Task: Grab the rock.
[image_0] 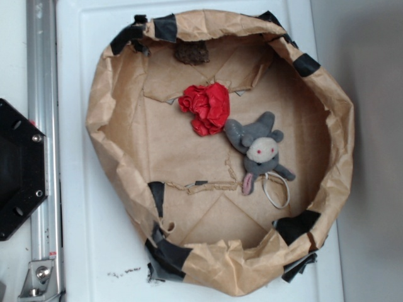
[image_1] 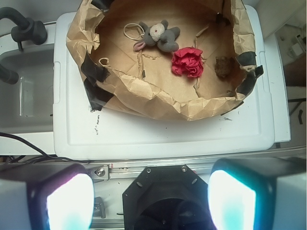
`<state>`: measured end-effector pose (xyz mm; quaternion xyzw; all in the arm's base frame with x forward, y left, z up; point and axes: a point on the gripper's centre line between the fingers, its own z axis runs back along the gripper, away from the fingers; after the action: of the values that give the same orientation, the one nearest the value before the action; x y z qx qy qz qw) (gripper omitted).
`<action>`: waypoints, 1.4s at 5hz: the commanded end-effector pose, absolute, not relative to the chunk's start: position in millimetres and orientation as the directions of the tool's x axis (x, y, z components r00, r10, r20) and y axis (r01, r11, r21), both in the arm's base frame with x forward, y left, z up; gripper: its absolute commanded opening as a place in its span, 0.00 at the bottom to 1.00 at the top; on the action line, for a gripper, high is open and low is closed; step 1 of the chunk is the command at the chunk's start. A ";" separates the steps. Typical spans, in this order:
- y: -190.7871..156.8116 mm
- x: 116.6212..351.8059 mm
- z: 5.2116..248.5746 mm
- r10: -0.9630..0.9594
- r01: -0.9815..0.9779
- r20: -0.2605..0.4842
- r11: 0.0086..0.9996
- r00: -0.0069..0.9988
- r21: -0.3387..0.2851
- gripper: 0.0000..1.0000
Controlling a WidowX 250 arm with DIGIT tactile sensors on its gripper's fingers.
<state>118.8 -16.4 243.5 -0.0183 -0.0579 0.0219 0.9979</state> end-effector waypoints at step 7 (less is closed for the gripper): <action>53.1 252.0 140.1 -0.166 0.184 -0.103 0.959 0.981 0.215 1.00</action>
<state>251.4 45.5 132.4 0.1079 0.0597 -0.0995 0.9874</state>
